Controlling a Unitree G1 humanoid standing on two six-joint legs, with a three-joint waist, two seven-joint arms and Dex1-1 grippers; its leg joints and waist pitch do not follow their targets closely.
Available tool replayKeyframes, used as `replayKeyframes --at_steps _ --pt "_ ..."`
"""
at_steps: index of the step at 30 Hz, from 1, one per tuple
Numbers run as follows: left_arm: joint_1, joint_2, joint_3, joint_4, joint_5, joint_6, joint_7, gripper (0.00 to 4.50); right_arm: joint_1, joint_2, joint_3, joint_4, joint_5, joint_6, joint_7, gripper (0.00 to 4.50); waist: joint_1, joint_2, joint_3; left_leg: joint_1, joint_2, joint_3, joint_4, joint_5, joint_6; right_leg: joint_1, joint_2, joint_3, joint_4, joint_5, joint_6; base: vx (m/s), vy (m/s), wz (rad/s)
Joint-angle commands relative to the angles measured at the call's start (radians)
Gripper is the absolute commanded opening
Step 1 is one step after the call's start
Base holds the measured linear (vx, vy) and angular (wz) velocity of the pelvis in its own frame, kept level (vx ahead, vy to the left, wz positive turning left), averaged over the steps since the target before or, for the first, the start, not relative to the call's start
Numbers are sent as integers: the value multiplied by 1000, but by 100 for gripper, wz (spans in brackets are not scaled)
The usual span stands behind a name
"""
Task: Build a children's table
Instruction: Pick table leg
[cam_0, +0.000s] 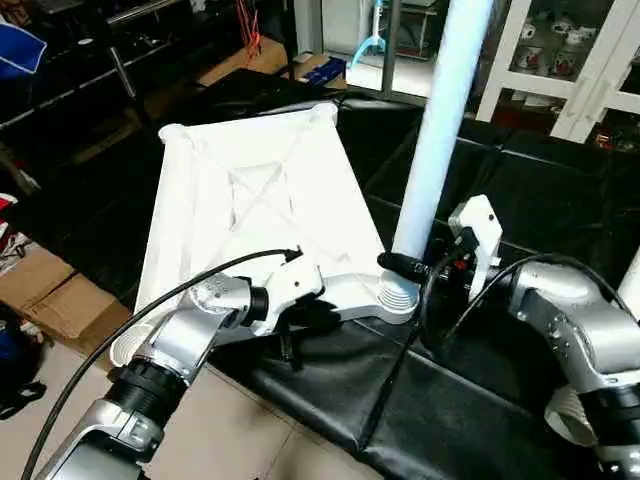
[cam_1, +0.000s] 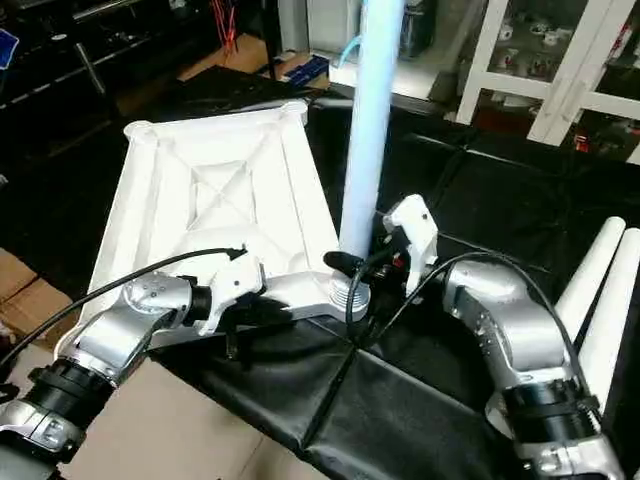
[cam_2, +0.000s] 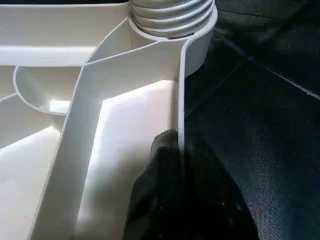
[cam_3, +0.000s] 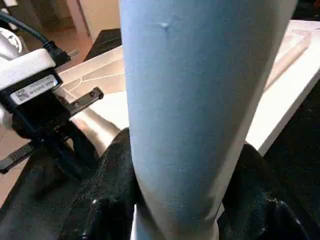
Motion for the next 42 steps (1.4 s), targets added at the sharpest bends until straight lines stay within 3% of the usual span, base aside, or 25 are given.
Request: replayKeyframes --at_steps 1,8,12,17,21,24,28,38,42 --pt "27 13 3 3 4 7 6 0 38 -27 70 50 -82 21 19 184 2 -20 -36 5 82 -36 -80 -214 76 36 -97 59 -80 -331 -201 0 0 0" --pt "29 12 -1 0 5 10 2 0 25 -16 126 50 -127 -19 5 184 0 -18 -32 6 83 -37 -82 -234 68 35 -97 59 -81 -350 -199 0 0 0" --pt "32 13 -3 -3 5 13 3 0 26 -10 136 -6 -115 -25 24 184 -1 -18 -32 8 83 -38 -84 -255 58 34 -96 60 -83 -367 -192 0 0 0" --pt "35 16 -4 -9 5 16 2 0 26 -27 144 2 -133 -34 36 184 1 -18 -35 6 83 -37 -81 -220 68 37 -97 61 -78 -304 -208 0 0 0" --pt "35 20 -4 -11 5 17 -1 0 21 -30 148 30 -153 -62 34 184 0 -19 -34 6 83 -36 -81 -230 69 37 -97 60 -78 -310 -215 0 0 0" --pt "33 21 -4 -12 5 18 -1 0 22 -24 149 15 -141 -67 50 184 0 -19 -34 6 83 -37 -81 -235 68 38 -98 60 -79 -330 -209 0 0 0" --pt "34 21 -4 -14 6 20 1 0 30 -16 152 -5 -128 -62 66 184 1 -19 -36 6 84 -36 -80 -210 76 39 -97 60 -75 -281 -219 0 0 0" --pt "39 24 -3 -24 2 30 0 0 35 34 38 112 -26 69 21 184 0 -18 -32 7 83 -38 -81 -222 72 38 -97 60 -78 -307 -220 0 0 0" --pt "41 28 -3 -26 2 31 -2 0 52 15 35 136 -34 101 35 184 2 -18 -34 7 83 -36 -80 -203 73 40 -96 59 -74 -268 -227 0 0 0"
